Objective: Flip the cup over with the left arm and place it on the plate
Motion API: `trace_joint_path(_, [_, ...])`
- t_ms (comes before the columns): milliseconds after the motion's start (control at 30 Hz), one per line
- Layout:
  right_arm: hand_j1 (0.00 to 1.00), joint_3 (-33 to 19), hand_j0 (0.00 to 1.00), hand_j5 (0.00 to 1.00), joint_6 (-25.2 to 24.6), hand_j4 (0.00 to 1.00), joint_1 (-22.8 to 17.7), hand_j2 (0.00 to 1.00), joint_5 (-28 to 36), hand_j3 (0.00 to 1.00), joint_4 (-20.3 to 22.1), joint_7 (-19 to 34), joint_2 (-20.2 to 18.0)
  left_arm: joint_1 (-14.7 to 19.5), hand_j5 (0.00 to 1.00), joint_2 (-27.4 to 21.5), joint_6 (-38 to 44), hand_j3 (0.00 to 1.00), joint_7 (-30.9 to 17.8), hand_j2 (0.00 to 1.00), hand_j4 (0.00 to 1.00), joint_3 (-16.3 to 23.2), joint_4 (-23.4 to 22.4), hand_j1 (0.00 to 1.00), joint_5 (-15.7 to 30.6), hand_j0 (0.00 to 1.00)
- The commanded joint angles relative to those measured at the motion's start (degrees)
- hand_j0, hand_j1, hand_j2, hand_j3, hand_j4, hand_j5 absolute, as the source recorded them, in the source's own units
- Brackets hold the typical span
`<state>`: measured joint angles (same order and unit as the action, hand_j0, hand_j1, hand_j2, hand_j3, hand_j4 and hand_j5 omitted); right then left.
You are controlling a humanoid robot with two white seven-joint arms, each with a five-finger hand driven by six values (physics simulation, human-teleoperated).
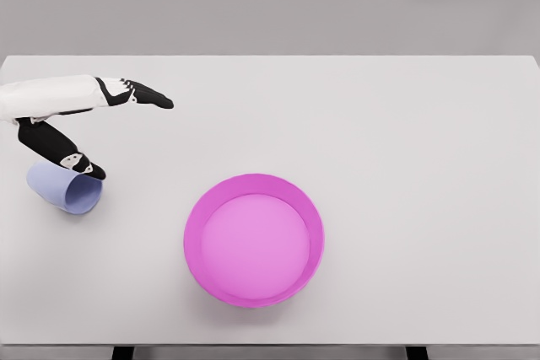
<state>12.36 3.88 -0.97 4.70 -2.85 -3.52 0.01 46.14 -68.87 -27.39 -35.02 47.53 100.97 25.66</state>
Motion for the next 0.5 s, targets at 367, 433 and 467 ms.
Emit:
trace_joint_path(367, [1.0,-0.3,1.0,1.0,0.0,1.0,-0.3,1.0,0.0,1.0,-0.2,0.0,0.0,-3.4,1.0,-8.0,0.1,1.0,0.0,1.0,1.0,0.4,0.0,1.0,0.6,1.0])
trace_joint_path(433, [1.0,-0.3,1.0,1.0,0.0,1.0,-0.3,1.0,0.0,1.0,-0.2,0.0,0.0,-5.5,1.0,-8.1,0.1,1.0,0.0,1.0,1.0,0.4,-0.3,1.0,-1.0,1.0])
trace_joint_path(467, [1.0,-0.3,1.0,1.0,0.0,1.0,-0.3,1.0,0.0,1.0,-0.2,0.0,0.0,-6.2,1.0,-8.2,0.1,1.0,0.0,1.0,1.0,0.4,-0.3,1.0,-1.8,1.0])
